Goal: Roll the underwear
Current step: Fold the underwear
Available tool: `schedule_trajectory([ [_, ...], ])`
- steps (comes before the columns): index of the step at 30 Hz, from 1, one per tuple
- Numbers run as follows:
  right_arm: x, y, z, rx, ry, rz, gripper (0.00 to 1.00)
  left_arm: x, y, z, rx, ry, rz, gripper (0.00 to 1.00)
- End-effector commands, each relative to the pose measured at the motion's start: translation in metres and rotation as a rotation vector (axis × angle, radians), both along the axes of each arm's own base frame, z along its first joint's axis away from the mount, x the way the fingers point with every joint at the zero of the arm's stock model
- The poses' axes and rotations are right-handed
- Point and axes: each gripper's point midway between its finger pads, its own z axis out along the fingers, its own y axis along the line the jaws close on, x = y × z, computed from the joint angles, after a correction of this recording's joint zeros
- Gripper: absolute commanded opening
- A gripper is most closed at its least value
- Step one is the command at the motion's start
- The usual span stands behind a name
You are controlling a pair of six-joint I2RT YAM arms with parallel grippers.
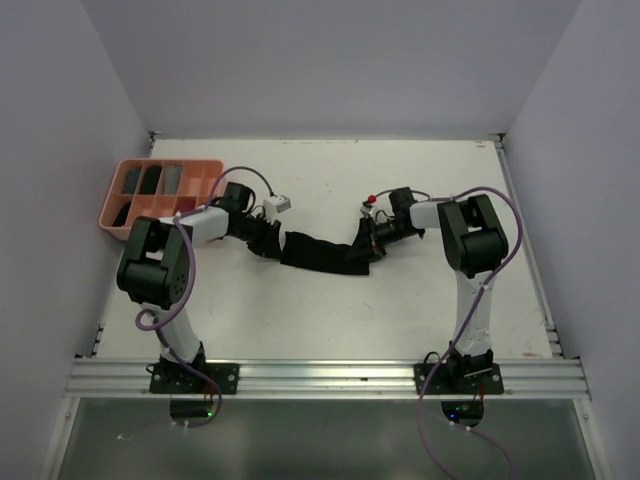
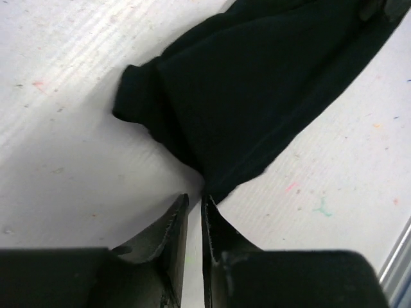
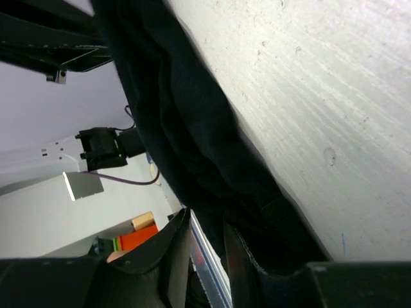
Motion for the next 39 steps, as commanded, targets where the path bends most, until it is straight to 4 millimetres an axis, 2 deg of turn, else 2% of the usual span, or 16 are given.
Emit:
schedule_trajectory([
  [1, -0.024, -0.038, -0.065, -0.274, 0.053, 0.0, 0.34, 0.015, 0.017, -0.004, 0.083, -0.04, -0.018, 0.19],
  [3, -0.022, -0.031, -0.049, -0.227, 0.02, 0.009, 0.37, 0.016, 0.014, 0.005, 0.065, -0.05, -0.044, 0.32],
  [6, -0.015, -0.018, -0.016, -0.133, -0.028, 0.003, 0.43, 0.019, 0.01, 0.02, 0.036, -0.076, -0.061, 0.43],
  [11, -0.005, 0.004, 0.043, 0.013, -0.103, 0.019, 0.44, 0.033, -0.002, 0.061, -0.038, -0.155, -0.058, 0.45],
  [14, 0.003, 0.01, 0.076, 0.077, -0.149, 0.027, 0.44, 0.034, -0.016, 0.104, -0.141, -0.228, -0.08, 0.4],
  [16, 0.006, 0.01, 0.085, 0.088, -0.146, 0.033, 0.44, 0.025, -0.032, 0.128, -0.252, -0.215, -0.107, 0.39],
  [18, 0.014, 0.012, 0.09, 0.094, -0.169, 0.045, 0.41, 0.014, -0.048, 0.133, -0.315, -0.177, -0.137, 0.39],
  [21, 0.026, 0.009, 0.077, 0.044, -0.18, 0.064, 0.36, -0.002, -0.072, 0.114, -0.362, -0.088, -0.132, 0.39],
  [25, 0.033, -0.001, 0.041, -0.041, -0.171, 0.082, 0.3, -0.017, -0.086, 0.069, -0.361, 0.09, -0.055, 0.39],
  [28, 0.022, -0.005, 0.011, -0.065, -0.112, 0.096, 0.26, -0.007, -0.085, 0.038, -0.313, 0.114, 0.002, 0.38],
  [31, 0.002, -0.012, -0.018, -0.099, -0.058, 0.094, 0.24, 0.008, -0.084, 0.017, -0.273, 0.113, 0.033, 0.38],
  [32, -0.011, -0.017, -0.03, -0.122, -0.022, 0.096, 0.22, 0.007, -0.08, 0.0, -0.236, 0.163, 0.042, 0.38],
  [34, -0.03, -0.022, -0.042, -0.133, 0.03, 0.101, 0.2, 0.017, -0.079, -0.003, -0.188, 0.152, -0.016, 0.38],
  [36, -0.041, -0.024, -0.044, -0.122, 0.059, 0.106, 0.18, 0.028, -0.071, -0.021, -0.099, 0.137, -0.05, 0.38],
  [37, -0.051, -0.025, -0.042, -0.114, 0.074, 0.11, 0.18, 0.043, -0.068, -0.014, -0.057, 0.073, -0.114, 0.38],
  [39, -0.059, -0.02, -0.031, -0.052, 0.084, 0.109, 0.21, 0.06, -0.058, -0.027, 0.032, -0.006, -0.196, 0.41],
])
